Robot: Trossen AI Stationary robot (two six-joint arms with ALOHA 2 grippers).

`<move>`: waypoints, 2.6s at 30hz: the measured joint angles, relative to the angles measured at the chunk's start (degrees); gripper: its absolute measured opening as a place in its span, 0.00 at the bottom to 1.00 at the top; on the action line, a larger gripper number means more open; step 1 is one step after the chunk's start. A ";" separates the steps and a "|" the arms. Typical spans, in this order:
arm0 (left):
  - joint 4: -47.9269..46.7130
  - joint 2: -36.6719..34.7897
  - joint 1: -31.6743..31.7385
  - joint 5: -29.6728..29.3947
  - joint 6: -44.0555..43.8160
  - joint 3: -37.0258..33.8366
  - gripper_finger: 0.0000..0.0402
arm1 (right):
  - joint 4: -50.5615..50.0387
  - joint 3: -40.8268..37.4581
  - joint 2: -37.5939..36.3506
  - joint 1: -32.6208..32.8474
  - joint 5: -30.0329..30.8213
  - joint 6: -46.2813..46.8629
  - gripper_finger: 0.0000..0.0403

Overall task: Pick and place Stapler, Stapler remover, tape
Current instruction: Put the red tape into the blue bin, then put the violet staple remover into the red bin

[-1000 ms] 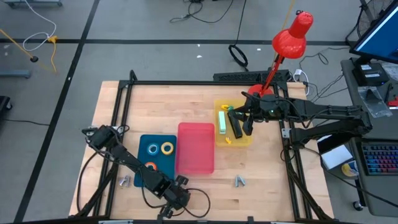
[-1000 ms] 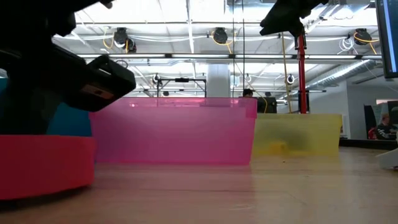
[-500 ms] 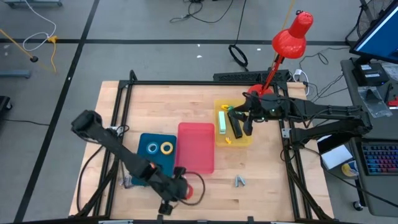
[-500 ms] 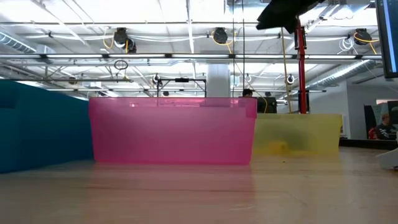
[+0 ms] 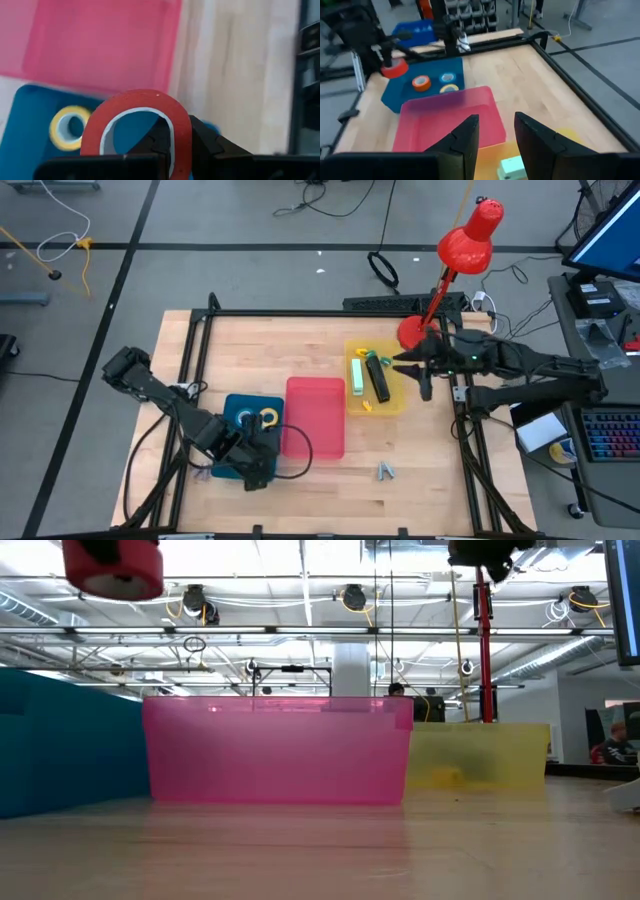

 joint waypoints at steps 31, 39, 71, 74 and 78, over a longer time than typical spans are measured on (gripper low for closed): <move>4.89 0.39 9.07 17.46 2.71 -15.95 0.08 | 19.95 -34.23 -29.16 0.00 -0.17 10.49 0.29; 13.12 0.39 9.94 19.47 2.59 -20.22 0.08 | 20.51 -34.67 -29.23 0.00 -0.17 11.12 0.29; 13.20 0.05 10.78 22.49 -2.24 -21.62 0.44 | 23.38 -34.67 -29.23 0.00 -0.42 11.08 0.29; 9.54 -1.53 11.70 27.82 -7.98 -20.25 0.43 | 23.40 -34.67 -29.23 0.00 -0.43 11.68 0.29; 8.85 -5.26 9.36 32.80 -15.75 -18.41 0.39 | 23.42 -34.67 -29.20 0.00 -0.44 11.93 0.29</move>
